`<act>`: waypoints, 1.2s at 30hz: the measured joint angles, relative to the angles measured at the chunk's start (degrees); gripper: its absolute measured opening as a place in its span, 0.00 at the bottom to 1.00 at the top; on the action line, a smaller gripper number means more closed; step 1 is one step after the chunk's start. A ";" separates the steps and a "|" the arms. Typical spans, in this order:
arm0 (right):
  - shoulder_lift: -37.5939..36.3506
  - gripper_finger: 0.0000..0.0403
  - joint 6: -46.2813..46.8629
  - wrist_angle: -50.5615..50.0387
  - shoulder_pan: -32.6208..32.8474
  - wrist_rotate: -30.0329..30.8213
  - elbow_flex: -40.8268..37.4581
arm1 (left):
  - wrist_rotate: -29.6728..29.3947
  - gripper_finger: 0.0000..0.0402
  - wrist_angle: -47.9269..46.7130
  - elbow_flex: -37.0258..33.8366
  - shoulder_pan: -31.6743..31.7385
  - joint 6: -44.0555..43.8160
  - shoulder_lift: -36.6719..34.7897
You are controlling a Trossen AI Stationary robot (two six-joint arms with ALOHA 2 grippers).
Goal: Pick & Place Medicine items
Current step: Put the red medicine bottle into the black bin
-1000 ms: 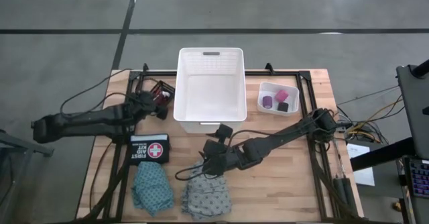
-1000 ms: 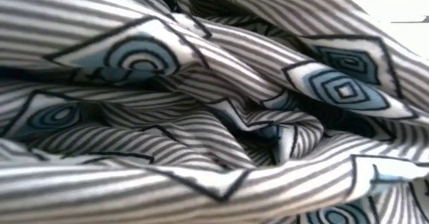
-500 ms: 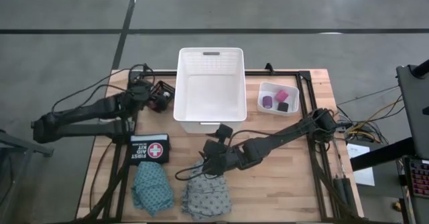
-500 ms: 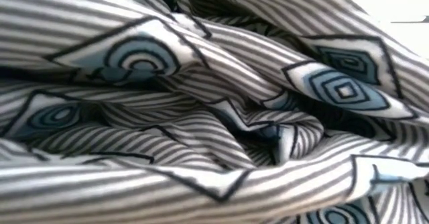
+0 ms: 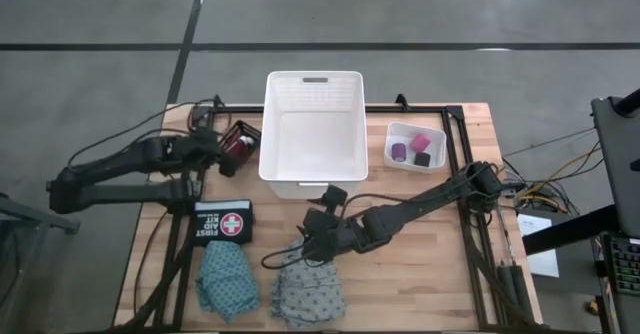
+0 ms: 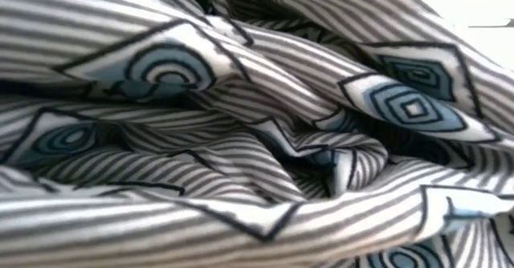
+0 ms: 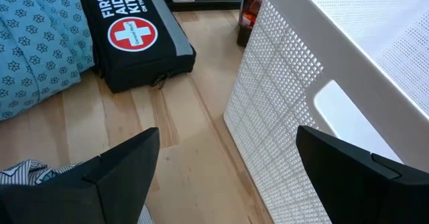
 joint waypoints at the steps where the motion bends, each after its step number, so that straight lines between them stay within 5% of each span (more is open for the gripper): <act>1: 0.00 0.86 0.02 0.00 0.00 0.00 0.00 | 0.55 0.72 0.72 -1.53 0.00 0.04 0.02; 12: 0.00 0.86 -0.24 0.00 -0.02 0.00 0.00 | 3.77 0.72 14.13 -13.41 0.04 0.27 0.04; 28: 0.00 0.86 -0.42 0.00 -0.03 0.00 0.00 | 7.61 0.72 12.31 -13.90 0.04 -3.19 0.02; 36: 0.00 0.86 -0.24 0.01 -0.07 0.00 0.00 | 2.50 0.72 11.54 -13.90 0.04 -3.17 0.02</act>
